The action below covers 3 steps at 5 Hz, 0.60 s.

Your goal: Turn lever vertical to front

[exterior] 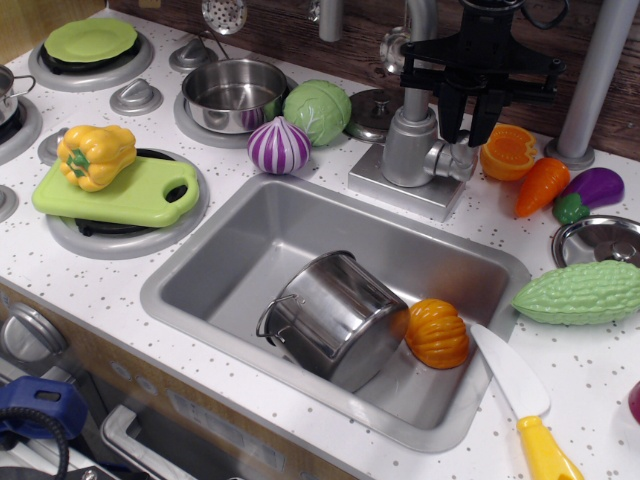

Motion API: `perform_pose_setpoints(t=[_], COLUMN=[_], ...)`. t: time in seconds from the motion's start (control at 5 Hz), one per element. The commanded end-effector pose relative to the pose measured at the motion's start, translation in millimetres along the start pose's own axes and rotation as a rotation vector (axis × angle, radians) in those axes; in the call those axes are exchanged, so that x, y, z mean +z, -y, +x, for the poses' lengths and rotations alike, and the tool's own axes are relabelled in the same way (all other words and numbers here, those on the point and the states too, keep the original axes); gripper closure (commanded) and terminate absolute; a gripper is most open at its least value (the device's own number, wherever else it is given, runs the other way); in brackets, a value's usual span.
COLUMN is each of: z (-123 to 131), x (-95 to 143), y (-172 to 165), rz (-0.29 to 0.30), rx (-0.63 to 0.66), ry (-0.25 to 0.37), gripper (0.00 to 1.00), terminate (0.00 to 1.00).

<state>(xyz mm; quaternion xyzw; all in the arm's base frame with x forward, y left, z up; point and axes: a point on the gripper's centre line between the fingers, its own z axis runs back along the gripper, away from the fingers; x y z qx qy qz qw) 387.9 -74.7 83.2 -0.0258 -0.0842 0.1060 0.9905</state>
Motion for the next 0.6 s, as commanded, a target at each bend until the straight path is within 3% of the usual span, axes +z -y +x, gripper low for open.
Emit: perform_pose_setpoints(t=[0.0, 0.2, 0.4], z=[-36.6, -43.6, -43.3], x=[-38.3, -43.4, -43.7], y=[19.1, 21.1, 20.9], rz=[0.009, -0.007, 0.005], rx=[0.02, 0.038, 0.033], ry=[-0.108, -0.093, -0.073], gripper=[1.0, 1.0, 1.0], terminate=[0.0, 0.0, 1.0])
